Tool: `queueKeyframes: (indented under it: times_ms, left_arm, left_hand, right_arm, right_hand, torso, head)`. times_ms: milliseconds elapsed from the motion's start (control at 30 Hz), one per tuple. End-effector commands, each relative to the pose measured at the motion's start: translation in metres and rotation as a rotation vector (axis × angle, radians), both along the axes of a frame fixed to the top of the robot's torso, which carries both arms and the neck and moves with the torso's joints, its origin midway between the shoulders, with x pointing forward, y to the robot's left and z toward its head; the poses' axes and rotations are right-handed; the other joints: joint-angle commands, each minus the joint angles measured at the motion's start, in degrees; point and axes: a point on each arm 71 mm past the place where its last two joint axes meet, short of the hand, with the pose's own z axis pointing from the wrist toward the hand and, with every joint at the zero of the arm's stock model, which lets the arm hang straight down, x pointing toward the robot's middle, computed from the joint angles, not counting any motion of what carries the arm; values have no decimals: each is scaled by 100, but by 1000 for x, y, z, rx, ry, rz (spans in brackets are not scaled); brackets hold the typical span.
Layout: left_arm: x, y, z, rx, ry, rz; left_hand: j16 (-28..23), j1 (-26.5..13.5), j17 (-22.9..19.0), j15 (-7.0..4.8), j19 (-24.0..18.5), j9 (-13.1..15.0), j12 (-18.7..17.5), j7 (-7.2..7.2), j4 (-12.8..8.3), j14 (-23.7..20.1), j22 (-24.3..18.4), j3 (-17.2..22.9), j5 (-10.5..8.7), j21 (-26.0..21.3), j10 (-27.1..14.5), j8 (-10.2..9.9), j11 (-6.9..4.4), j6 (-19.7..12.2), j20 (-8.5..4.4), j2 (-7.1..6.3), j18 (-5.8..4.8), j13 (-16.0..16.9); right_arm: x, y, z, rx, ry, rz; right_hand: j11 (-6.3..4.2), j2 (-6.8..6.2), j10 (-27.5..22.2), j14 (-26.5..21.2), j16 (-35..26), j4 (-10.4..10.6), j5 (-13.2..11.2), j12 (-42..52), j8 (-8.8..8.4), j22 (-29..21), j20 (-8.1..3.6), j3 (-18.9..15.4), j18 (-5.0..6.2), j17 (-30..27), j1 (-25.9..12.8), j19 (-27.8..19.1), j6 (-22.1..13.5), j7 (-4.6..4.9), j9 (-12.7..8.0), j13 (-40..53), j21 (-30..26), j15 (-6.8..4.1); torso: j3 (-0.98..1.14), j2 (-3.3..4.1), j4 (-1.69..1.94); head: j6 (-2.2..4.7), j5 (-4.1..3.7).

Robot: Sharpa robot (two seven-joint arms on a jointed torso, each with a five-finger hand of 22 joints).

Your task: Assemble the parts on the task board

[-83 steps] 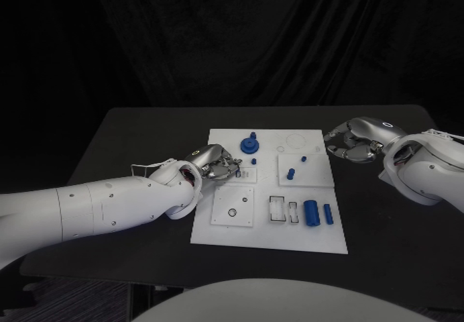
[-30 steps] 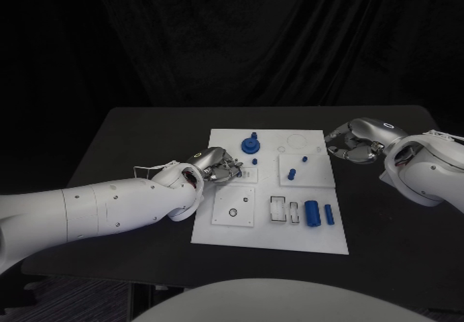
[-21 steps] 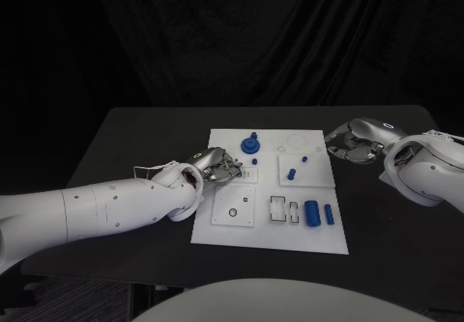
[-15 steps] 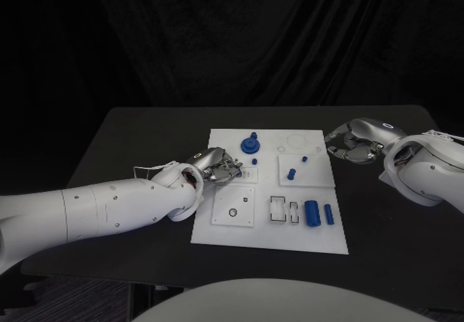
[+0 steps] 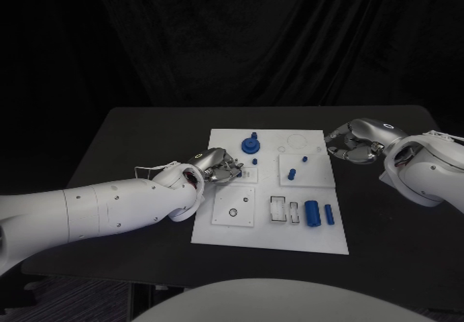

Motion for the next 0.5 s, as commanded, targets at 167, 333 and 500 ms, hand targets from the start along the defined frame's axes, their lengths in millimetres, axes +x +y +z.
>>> queueKeyframes:
  times_ms: [167, 333, 500]
  left_arm:
    - [-2, -2, -4, 12, 26, -19]
    - [-2, -3, -4, 13, 28, -23]
    - [-2, -2, -4, 11, 26, -24]
  left_hand:
    - [15, -42, 1509, -10, 26, 77, 14, 0, 40, 605, 1044, 50, -172, -52, 596, -70, -10, 28, -4, -56, -51, 1496]
    - [15, -136, 1509, -2, 22, 74, 14, 9, 61, 605, 1043, 19, -269, -64, 596, -101, -1, 38, 5, -89, -50, 1496]
    - [15, -584, 1509, 19, 23, 58, 14, 29, 81, 605, 1045, -148, -853, -73, 596, -187, 21, 102, 26, 0, -50, 1496]
  right_arm:
    - [0, 0, -2, -7, 13, -7]
    - [0, -1, -3, -9, 16, -9]
    - [-1, -1, -3, -11, 20, -10]
  right_hand:
    - [40, -12, 18, 205, -24, 9, 28, -30, -7, 905, -2, 37, 80, -7, -60, -34, 42, -6, -10, 873, -28, 37]
    - [40, -12, 18, 205, -24, 9, 28, -30, -7, 905, -2, 37, 80, -7, -60, -34, 42, -6, -10, 873, -28, 37]
    - [43, -17, 18, 204, -28, 5, 26, -30, -6, 905, -1, 47, 81, -11, -71, -34, 46, -3, -11, 872, -35, 40]
  torso:
    - [0, -1, 2]
    - [1, -1, 2]
    - [1, 0, 1]
  head:
    - [-1, 1]
    - [-1, 11]
    - [-1, 14]
